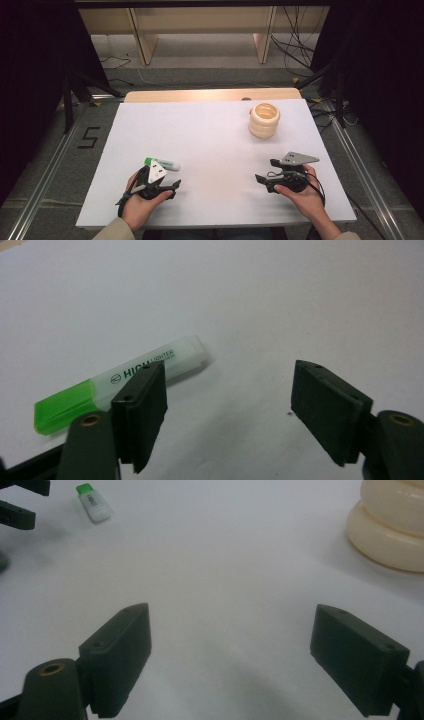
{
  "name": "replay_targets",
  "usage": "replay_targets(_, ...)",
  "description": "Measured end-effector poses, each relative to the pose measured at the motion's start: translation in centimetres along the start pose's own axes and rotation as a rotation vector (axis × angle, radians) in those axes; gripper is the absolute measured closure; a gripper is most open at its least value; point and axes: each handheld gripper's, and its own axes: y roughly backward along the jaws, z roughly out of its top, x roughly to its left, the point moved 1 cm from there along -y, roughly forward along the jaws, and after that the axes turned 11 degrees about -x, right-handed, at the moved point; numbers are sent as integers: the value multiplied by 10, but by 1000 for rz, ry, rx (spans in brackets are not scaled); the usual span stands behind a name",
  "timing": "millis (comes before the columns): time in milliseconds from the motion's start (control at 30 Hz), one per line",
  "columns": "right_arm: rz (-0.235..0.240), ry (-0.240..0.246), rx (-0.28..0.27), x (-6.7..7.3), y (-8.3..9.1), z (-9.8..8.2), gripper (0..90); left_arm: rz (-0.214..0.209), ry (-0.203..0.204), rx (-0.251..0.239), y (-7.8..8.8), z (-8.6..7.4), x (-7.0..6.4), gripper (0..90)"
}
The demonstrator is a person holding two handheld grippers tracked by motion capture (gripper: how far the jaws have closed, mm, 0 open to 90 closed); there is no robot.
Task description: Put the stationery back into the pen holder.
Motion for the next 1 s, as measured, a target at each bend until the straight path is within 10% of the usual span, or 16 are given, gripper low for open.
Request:
replay_targets(267,-1,-1,1,0,-1,0,173,-14,117,1,-8,9,3,693)
replay_targets(400,7,2,1,1,-1,-1,172,35,91,37,-18,18,1,878)
replay_targets(1000,14,10,5,2,0,-1,173,141,66,187,-90,34,11,897)
